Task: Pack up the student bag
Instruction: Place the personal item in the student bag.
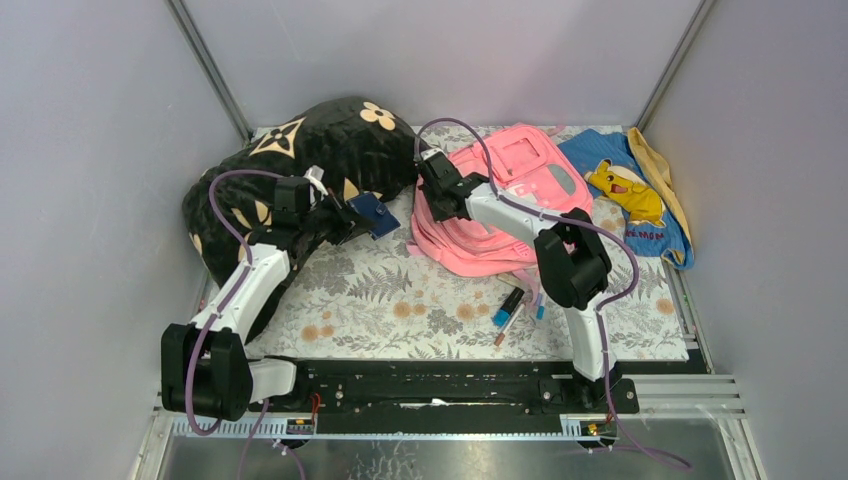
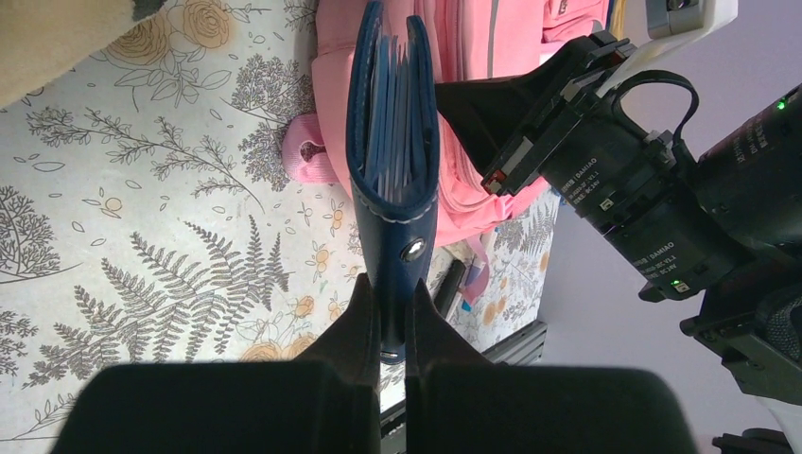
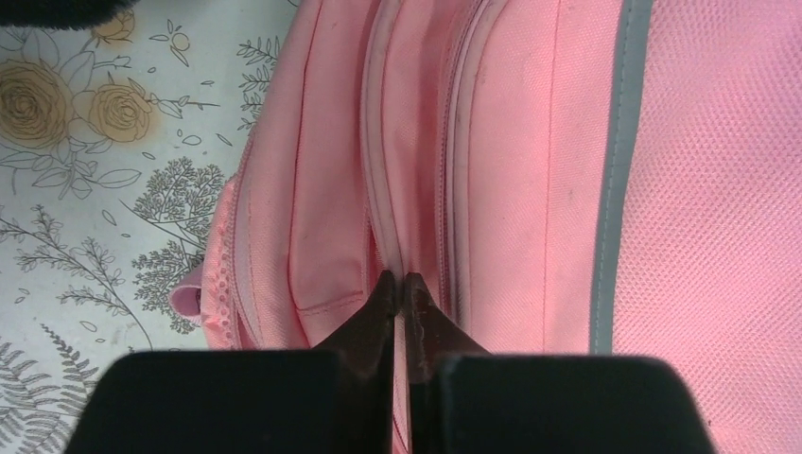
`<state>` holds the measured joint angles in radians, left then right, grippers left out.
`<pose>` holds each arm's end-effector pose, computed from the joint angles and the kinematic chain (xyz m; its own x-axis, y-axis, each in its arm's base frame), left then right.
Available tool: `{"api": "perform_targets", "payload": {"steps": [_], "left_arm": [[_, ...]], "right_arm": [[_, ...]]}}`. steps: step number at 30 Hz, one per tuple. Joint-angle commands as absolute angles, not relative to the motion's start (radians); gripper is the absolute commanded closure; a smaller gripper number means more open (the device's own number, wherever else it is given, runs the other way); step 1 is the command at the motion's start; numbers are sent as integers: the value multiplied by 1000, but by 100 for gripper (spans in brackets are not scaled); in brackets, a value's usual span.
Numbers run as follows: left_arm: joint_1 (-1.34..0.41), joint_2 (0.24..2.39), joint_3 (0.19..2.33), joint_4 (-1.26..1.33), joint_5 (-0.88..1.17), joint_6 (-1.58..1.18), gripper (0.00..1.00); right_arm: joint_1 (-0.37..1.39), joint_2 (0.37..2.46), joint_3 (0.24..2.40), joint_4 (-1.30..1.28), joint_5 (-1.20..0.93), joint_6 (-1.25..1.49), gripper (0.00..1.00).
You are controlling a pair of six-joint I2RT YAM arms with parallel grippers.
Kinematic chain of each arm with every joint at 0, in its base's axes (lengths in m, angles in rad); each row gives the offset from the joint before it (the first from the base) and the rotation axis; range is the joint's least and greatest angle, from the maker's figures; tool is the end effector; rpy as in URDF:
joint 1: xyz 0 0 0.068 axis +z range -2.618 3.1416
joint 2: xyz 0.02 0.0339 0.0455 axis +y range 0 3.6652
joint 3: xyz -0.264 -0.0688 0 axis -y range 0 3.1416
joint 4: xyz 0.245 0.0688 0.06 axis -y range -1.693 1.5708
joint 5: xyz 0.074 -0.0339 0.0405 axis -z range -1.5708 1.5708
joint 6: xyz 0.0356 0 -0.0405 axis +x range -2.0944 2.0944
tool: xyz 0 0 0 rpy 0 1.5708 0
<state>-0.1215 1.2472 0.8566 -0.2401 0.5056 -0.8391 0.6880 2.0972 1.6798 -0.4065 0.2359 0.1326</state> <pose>0.2663 -0.0499 0.2640 -0.7589 -0.5631 -0.3271 -0.1053 0.6017 -0.7917 0.3720 0.2950 0.2176 -0.6273 -0.3492 -0.6961 -0.4155 0.9061 -0.0802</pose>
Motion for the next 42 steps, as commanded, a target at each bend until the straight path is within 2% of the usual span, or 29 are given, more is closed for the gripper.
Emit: {"api": "perform_targets", "payload": {"steps": [1,8,13,26,31,34,39,42], "left_arm": [[-114,1242,903,-220,532,-784,100],[-125,1273,934,-217,584,-761,100],[-245,1344,958,-135,561,-809,100],[-420,1803,1218,147,608,-956,100],[-461,1915,1281,250,649,-1034,100],[-463,1876,1288,188,618,-1000,100],[-451,1733,1304,-118,487,-842,100],[-451,1651,1286,-204,408,-807,100]], "right_arm": [[696,2088,1712,-428,324,105,100],[694,1902,1712,-418,309,177,100],[678,1787,1702,-411,301,226,100],[618,1647,1639,-430,216,277,100],[618,1628,1610,-435,197,288,100],[617,1628,1612,-443,199,284,100],[609,1627,1606,-437,186,281,100],[606,1633,1606,-431,179,282,100]]}}
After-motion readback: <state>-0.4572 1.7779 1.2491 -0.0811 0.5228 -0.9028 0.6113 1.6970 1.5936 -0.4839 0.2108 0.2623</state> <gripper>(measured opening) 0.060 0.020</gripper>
